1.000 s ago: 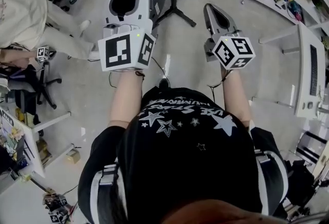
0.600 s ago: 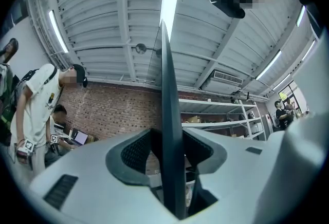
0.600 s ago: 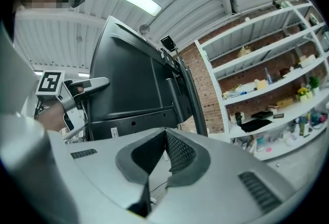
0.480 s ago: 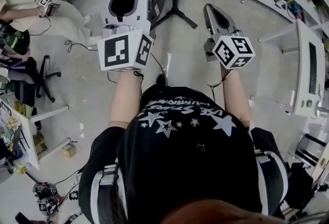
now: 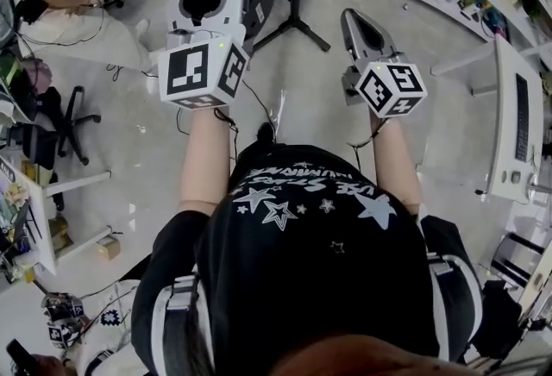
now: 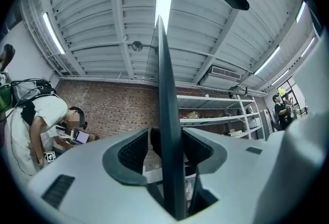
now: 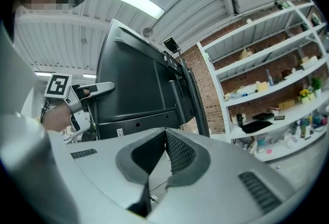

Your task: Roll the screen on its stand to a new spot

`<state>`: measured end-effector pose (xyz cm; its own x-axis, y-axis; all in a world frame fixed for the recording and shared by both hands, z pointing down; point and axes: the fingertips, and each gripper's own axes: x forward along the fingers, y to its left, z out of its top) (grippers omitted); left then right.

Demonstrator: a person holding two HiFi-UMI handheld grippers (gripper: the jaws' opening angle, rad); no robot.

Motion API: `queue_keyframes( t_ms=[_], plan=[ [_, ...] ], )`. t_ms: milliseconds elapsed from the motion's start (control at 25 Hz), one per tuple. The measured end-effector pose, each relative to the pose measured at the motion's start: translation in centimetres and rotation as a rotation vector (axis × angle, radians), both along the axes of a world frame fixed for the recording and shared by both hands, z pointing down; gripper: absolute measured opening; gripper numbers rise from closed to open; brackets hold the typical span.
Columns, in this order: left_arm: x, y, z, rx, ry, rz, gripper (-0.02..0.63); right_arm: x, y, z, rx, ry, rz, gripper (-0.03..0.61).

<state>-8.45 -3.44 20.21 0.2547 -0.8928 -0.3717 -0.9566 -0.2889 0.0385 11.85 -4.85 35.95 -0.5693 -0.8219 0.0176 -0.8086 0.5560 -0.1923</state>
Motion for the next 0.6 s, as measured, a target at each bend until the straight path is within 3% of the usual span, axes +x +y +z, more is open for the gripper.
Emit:
queue_keyframes(
  t_ms=[600],
  plan=[
    [0.1,7.7,4.1,-0.101,0.007,-0.119,0.209,2.2,3.4,0.0,0.012,-0.009,-0.089,0.008]
  ],
)
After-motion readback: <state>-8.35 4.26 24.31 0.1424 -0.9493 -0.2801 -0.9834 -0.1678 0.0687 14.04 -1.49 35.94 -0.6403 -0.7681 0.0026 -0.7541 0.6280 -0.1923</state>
